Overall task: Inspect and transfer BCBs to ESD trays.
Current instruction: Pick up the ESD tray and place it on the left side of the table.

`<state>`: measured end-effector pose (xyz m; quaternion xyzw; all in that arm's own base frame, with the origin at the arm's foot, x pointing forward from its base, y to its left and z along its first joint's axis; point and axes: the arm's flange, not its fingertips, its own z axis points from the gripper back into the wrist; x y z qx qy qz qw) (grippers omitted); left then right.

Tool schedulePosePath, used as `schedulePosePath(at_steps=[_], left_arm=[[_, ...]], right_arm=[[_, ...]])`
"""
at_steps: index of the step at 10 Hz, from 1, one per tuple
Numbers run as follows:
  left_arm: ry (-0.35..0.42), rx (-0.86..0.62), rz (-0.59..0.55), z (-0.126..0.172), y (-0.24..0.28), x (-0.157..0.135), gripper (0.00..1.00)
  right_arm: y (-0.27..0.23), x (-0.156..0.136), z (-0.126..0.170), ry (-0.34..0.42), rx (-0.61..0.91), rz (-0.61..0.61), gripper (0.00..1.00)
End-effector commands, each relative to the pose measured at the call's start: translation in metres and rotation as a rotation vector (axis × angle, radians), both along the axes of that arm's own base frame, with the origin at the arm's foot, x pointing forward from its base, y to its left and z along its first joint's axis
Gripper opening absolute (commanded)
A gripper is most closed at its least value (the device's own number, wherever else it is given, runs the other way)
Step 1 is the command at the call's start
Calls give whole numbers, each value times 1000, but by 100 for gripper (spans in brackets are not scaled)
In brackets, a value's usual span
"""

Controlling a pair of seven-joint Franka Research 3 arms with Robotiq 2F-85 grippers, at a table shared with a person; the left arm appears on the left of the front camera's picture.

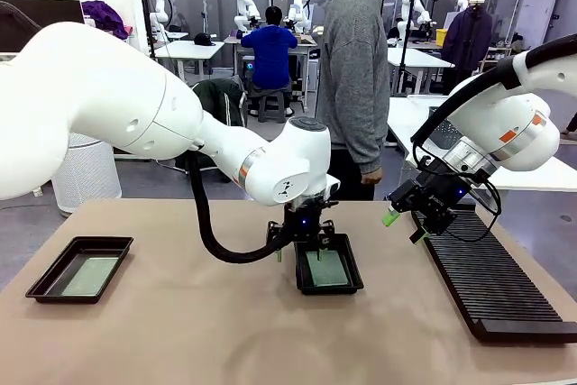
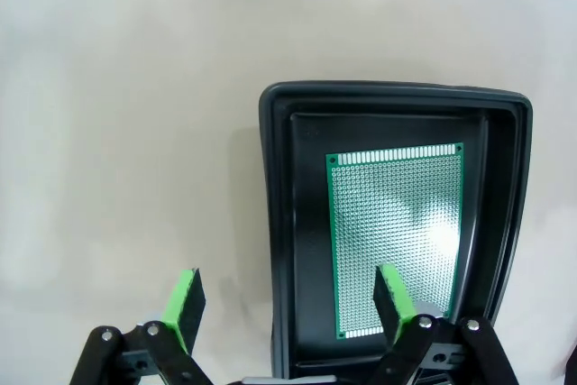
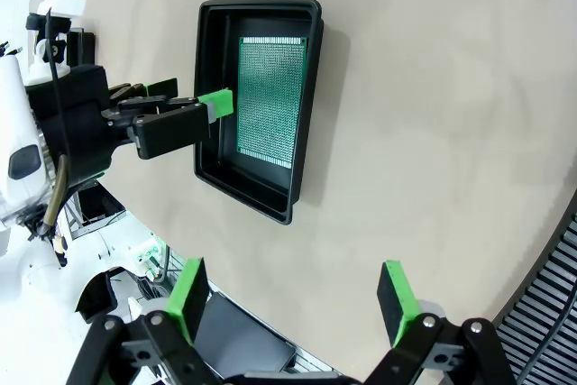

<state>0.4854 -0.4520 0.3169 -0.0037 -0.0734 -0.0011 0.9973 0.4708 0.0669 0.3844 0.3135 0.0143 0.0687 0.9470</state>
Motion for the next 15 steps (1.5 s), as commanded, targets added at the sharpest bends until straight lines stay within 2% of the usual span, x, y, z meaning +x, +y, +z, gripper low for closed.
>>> schedulePosePath(at_steps=[1,14,15], left_arm=[[14,14,-44,-2,3,6,93],[21,19,-42,-4,4,10,3],[22,10,-39,-4,5,11,0]], right_arm=[[2,2,0,9,-12,-3,100],[2,2,0,9,-12,-3,100],[2,2,0,9,-12,-3,100]])
